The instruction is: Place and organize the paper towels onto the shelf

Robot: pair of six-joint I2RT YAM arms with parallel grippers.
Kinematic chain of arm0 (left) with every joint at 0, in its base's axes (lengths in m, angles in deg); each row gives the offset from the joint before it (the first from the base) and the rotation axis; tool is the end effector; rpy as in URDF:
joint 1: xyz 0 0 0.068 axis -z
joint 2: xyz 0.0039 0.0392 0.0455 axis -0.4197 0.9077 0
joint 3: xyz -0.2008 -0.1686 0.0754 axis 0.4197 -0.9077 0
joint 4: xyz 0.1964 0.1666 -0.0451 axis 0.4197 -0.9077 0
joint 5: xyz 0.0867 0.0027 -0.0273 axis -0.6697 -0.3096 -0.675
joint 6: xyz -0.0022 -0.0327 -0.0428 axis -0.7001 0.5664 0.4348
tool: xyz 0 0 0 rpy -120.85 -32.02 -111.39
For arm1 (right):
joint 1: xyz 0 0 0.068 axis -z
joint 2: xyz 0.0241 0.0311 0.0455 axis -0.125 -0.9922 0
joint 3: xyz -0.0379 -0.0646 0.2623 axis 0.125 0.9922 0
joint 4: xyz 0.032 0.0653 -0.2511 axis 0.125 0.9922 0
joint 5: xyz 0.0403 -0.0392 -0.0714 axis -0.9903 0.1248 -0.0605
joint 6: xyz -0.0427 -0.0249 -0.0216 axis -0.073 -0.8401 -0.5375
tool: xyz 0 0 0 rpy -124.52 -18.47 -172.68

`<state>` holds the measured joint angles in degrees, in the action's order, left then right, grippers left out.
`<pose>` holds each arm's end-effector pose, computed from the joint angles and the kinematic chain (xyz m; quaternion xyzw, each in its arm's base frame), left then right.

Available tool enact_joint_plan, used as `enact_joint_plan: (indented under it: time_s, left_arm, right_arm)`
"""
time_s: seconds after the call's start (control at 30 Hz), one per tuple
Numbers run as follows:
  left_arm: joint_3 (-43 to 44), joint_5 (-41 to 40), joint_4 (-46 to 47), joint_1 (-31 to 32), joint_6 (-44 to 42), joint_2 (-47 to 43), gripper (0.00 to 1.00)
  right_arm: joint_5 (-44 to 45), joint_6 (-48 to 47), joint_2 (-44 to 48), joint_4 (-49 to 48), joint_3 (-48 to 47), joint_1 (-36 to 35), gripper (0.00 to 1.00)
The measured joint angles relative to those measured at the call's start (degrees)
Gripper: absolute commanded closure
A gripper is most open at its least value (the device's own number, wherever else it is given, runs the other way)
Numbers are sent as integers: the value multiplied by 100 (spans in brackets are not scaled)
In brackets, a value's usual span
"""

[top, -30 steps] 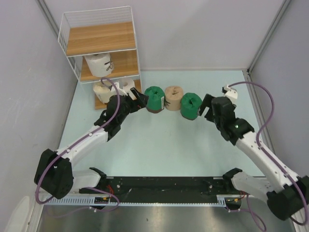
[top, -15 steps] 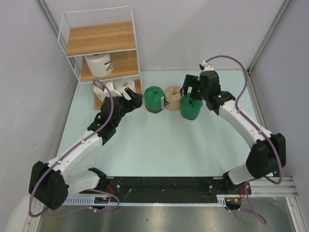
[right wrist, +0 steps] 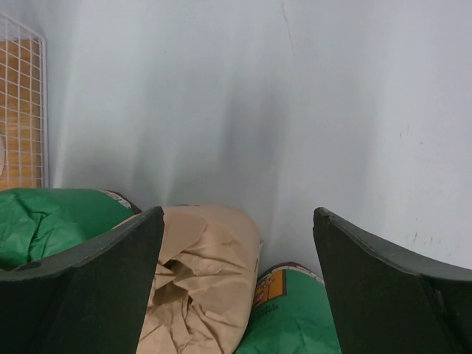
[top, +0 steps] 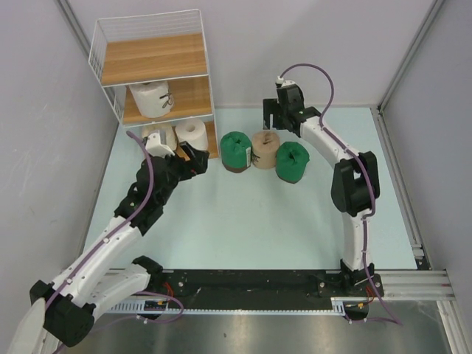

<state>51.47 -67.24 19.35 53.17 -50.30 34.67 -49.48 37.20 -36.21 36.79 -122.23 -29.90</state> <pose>0.1904 -0.0934 0.3265 -0.1135 0.7636 -0.2505 0.5842 0.4541 0.1848 0.2825 -0.0605 0.8924 0.0692 0.4417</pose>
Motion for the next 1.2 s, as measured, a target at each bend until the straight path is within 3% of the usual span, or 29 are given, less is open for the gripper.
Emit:
enact_joint_plan:
  time_s: [0.2,0.6,1.2]
  left_arm:
    - [0,7,-160,0,-50,-103,2]
    - [9,490,-415,-380,-142,-190,1]
    - [46,925,-975,-964,-468,-715,0]
  right_arm:
    - [-92,-101,-125,59,2,81,20]
    - [-800,-396,529,-293,1202,118,11]
    - [-975,-745,472,-129,1150,17,17]
